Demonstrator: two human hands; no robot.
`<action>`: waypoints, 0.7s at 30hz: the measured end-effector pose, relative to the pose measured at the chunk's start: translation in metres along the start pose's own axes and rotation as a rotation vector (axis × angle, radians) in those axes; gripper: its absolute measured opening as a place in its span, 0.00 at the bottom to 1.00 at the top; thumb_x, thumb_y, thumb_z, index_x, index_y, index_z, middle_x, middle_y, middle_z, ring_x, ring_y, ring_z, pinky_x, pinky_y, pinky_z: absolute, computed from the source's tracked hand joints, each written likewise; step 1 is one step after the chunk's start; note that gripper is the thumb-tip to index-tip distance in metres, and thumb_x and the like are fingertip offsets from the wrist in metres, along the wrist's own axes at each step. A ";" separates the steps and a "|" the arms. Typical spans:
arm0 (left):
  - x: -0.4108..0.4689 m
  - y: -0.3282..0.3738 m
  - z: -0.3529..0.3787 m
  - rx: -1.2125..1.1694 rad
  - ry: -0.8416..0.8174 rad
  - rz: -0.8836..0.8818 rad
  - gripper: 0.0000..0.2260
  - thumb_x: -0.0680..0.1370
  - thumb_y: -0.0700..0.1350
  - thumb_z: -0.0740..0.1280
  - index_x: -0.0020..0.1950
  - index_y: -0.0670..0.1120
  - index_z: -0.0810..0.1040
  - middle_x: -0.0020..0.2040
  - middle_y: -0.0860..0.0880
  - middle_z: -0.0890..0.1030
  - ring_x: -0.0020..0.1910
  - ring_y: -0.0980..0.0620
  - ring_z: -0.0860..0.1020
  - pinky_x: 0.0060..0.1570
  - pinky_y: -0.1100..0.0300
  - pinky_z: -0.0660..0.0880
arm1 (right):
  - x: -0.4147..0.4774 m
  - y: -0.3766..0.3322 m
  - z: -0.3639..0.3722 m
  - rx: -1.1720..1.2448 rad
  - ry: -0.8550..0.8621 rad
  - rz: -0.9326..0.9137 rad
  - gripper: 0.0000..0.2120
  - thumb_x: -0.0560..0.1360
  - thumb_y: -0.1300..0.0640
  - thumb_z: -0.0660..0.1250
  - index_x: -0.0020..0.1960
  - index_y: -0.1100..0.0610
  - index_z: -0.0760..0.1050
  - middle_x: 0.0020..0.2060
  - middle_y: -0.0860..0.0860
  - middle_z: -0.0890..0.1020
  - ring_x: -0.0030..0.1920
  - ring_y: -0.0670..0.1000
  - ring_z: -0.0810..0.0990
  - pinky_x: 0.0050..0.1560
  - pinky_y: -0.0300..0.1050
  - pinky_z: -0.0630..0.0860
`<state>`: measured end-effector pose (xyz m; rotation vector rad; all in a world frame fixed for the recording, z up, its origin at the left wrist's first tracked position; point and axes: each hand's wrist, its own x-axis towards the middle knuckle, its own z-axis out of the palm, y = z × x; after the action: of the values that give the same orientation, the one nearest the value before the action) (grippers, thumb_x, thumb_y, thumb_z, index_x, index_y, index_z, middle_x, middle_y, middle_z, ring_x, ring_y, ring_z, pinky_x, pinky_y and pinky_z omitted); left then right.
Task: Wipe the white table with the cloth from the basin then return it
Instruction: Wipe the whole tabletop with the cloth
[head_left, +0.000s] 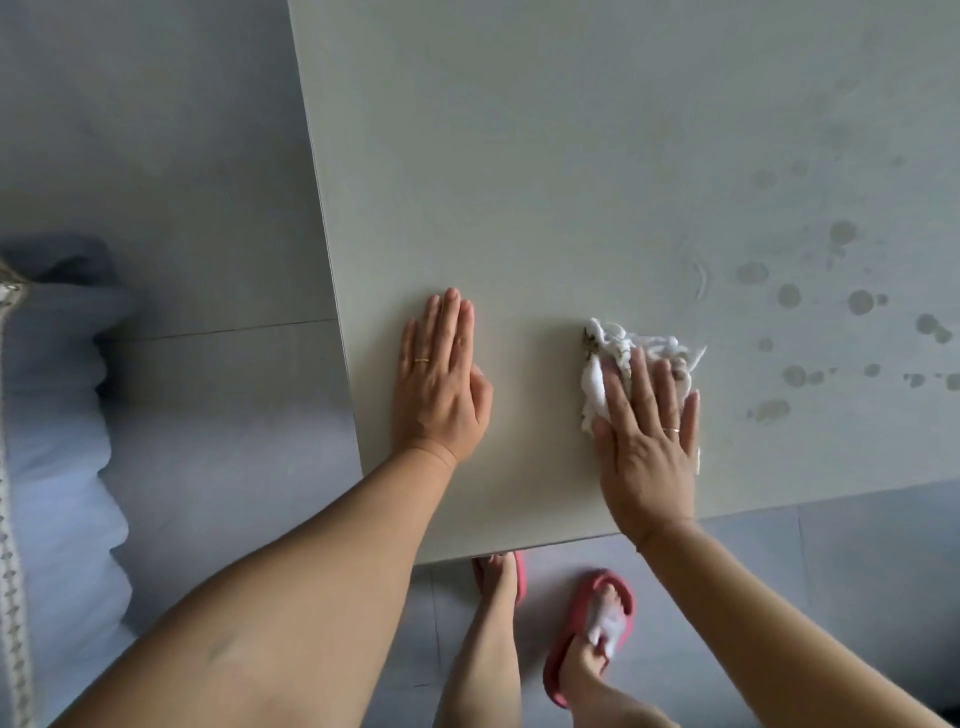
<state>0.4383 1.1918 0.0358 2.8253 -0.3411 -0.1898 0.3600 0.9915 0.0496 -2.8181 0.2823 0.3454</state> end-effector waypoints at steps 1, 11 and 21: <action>0.000 0.000 0.001 0.000 0.002 0.004 0.28 0.74 0.43 0.53 0.75 0.38 0.61 0.75 0.41 0.61 0.75 0.42 0.58 0.74 0.46 0.54 | -0.009 -0.015 0.007 0.032 0.017 0.057 0.25 0.80 0.47 0.47 0.77 0.45 0.48 0.77 0.46 0.49 0.77 0.51 0.42 0.75 0.55 0.38; -0.004 0.000 0.002 0.133 -0.066 -0.015 0.29 0.77 0.50 0.48 0.77 0.41 0.52 0.78 0.43 0.53 0.77 0.46 0.51 0.75 0.48 0.45 | -0.052 0.009 0.016 -0.071 -0.038 -0.388 0.25 0.79 0.51 0.57 0.75 0.49 0.58 0.75 0.48 0.58 0.75 0.54 0.56 0.73 0.57 0.50; -0.108 0.021 0.015 0.062 -0.001 -0.254 0.28 0.76 0.48 0.50 0.76 0.39 0.58 0.76 0.40 0.58 0.76 0.43 0.56 0.74 0.45 0.50 | -0.110 -0.049 0.045 -0.042 -0.063 -0.333 0.26 0.78 0.50 0.52 0.75 0.46 0.54 0.76 0.47 0.55 0.76 0.56 0.51 0.74 0.57 0.43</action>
<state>0.3273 1.1958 0.0380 2.9235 0.0137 -0.2370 0.2576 1.0686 0.0493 -2.8210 -0.2089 0.3656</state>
